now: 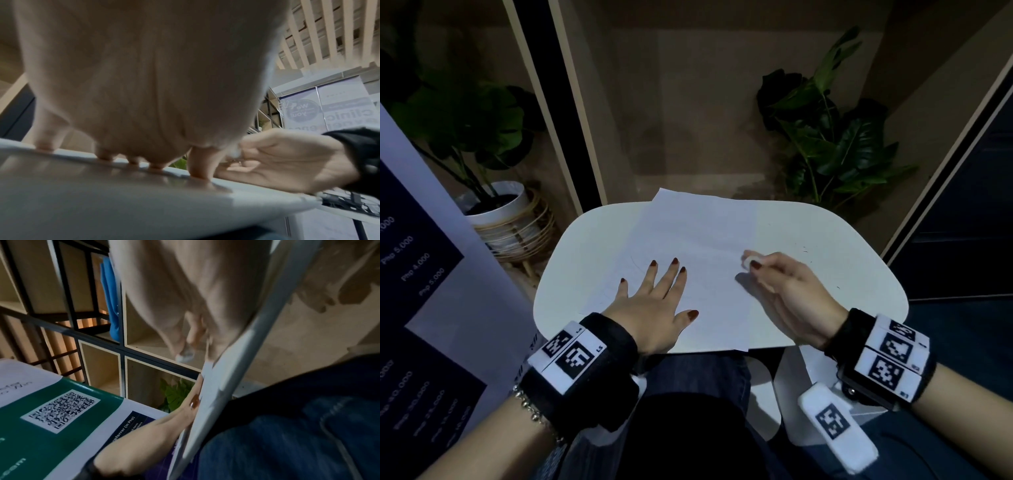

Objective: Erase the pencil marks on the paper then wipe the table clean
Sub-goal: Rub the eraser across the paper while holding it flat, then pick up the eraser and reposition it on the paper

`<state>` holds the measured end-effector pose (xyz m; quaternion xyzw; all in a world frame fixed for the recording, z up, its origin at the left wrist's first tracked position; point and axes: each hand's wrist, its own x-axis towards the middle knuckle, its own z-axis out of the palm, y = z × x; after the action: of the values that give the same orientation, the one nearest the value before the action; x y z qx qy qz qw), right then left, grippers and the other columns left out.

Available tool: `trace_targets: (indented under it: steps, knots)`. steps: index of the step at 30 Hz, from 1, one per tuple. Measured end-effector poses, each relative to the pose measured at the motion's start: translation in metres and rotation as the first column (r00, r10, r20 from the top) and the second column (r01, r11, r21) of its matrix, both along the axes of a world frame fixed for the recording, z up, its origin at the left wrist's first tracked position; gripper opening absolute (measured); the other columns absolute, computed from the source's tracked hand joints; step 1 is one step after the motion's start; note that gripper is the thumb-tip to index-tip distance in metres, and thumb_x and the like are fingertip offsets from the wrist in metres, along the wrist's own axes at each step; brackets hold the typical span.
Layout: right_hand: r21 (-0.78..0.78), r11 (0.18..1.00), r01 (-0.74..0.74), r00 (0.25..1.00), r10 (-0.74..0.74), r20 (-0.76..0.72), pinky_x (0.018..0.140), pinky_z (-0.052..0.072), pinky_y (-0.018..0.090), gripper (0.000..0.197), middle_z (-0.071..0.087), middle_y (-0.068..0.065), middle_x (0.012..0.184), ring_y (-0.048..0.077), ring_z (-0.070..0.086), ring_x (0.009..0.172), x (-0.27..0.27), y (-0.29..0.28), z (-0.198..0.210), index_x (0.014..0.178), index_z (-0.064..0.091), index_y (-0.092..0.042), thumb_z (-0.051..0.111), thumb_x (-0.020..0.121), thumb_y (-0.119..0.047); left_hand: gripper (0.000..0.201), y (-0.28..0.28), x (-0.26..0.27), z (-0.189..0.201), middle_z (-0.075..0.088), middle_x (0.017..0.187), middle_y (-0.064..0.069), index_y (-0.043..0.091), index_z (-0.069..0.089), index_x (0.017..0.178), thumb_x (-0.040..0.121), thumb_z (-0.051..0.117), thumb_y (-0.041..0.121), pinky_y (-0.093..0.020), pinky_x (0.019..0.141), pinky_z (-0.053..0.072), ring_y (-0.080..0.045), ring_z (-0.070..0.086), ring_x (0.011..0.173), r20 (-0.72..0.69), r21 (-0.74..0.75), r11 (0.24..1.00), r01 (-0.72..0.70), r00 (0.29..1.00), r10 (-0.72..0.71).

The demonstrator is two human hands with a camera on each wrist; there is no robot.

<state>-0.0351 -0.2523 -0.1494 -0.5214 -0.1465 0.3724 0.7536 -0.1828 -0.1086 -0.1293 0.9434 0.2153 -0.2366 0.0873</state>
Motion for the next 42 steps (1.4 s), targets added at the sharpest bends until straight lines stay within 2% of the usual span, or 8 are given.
trace_targets:
  steps: [6,13,20,26,31,36,40,42]
  knots:
    - [-0.063,0.996,-0.061,0.998,0.059,-0.032,0.101,0.046,0.033,0.019,0.059,0.024,0.129,0.024,0.057,0.126,-0.003,0.003,0.001,0.081,0.053,-0.002,0.049,0.098,0.004,0.069,-0.006,0.004,0.017,-0.025,0.16,0.008,0.02,-0.015,0.155,0.106,0.03,0.038,-0.04,0.123,-0.001,-0.005,-0.017,0.147,0.15,-0.245,0.956,0.162,0.98,-0.128]
    - [-0.023,0.999,-0.042,0.999,0.042,-0.009,0.112,0.042,0.042,0.019,0.064,0.013,0.125,0.024,0.06,0.123,0.0,-0.001,0.02,0.079,0.054,-0.003,0.052,0.098,-0.001,0.075,0.021,-0.008,0.029,-0.017,0.162,-0.011,0.004,-0.008,0.155,0.105,0.025,0.049,-0.047,0.121,0.008,-0.023,-0.004,0.152,-0.028,0.121,0.983,-0.138,0.989,0.142]
    - [-0.123,0.878,-0.462,0.877,0.431,-0.214,0.113,0.035,0.031,0.026,0.062,0.004,0.122,0.017,0.056,0.129,-0.014,0.016,0.028,0.079,0.056,-0.01,0.045,0.103,-0.015,0.068,-0.015,-0.006,0.028,-0.008,0.164,-0.012,0.006,0.009,0.156,0.105,0.02,0.049,-0.045,0.119,0.012,-0.024,0.014,0.15,-0.13,0.125,0.992,0.025,0.991,-0.009]
    - [-0.194,0.976,-0.096,0.992,0.078,-0.098,0.107,0.042,0.028,0.023,0.06,0.007,0.116,0.016,0.062,0.108,0.016,0.02,0.021,0.083,0.058,-0.012,0.048,0.103,-0.016,0.062,-0.034,-0.012,0.038,-0.001,0.163,-0.017,0.007,0.029,0.151,0.105,0.021,0.047,-0.043,0.118,0.014,-0.03,0.029,0.144,-0.145,0.171,0.981,0.091,0.987,-0.066]
    - [-0.117,0.885,-0.45,0.888,0.43,-0.164,0.11,0.044,0.034,0.027,0.065,0.011,0.127,0.02,0.06,0.122,-0.017,0.019,0.017,0.08,0.059,-0.007,0.047,0.103,-0.014,0.056,-0.054,-0.015,0.042,0.036,0.152,-0.016,0.008,0.049,0.135,0.105,0.024,0.047,-0.036,0.097,0.031,-0.031,0.047,0.127,-0.107,0.202,0.974,0.098,0.991,-0.078]
    - [-0.117,0.992,0.051,0.996,-0.058,-0.063,0.115,0.039,0.039,0.018,0.059,0.004,0.09,0.013,0.06,0.085,-0.001,0.04,0.01,0.085,0.054,-0.007,0.05,0.102,-0.009,0.053,-0.054,-0.015,0.038,0.042,0.15,-0.012,0.01,0.056,0.127,0.105,0.025,0.046,-0.032,0.086,0.031,-0.028,0.053,0.121,-0.081,0.207,0.974,0.092,0.994,-0.077]
    - [-0.079,0.932,-0.352,0.932,0.342,-0.117,0.11,0.042,0.033,0.019,0.067,0.008,0.111,0.017,0.063,0.111,-0.019,0.038,0.01,0.086,0.058,-0.007,0.049,0.102,-0.012,0.054,-0.053,-0.014,0.036,0.046,0.145,-0.012,0.01,0.056,0.128,0.104,0.025,0.048,-0.033,0.093,0.035,-0.028,0.053,0.121,-0.077,0.224,0.969,0.099,0.994,-0.083]
    - [-0.128,0.945,-0.302,0.953,0.293,-0.079,0.105,0.045,0.028,0.021,0.063,0.007,0.108,0.016,0.061,0.103,-0.011,0.042,0.006,0.083,0.059,-0.007,0.049,0.101,-0.009,0.052,-0.054,-0.015,0.037,0.052,0.138,-0.012,0.012,0.059,0.118,0.104,0.026,0.048,-0.033,0.084,0.033,-0.028,0.055,0.116,-0.075,0.228,0.969,0.093,0.994,-0.077]
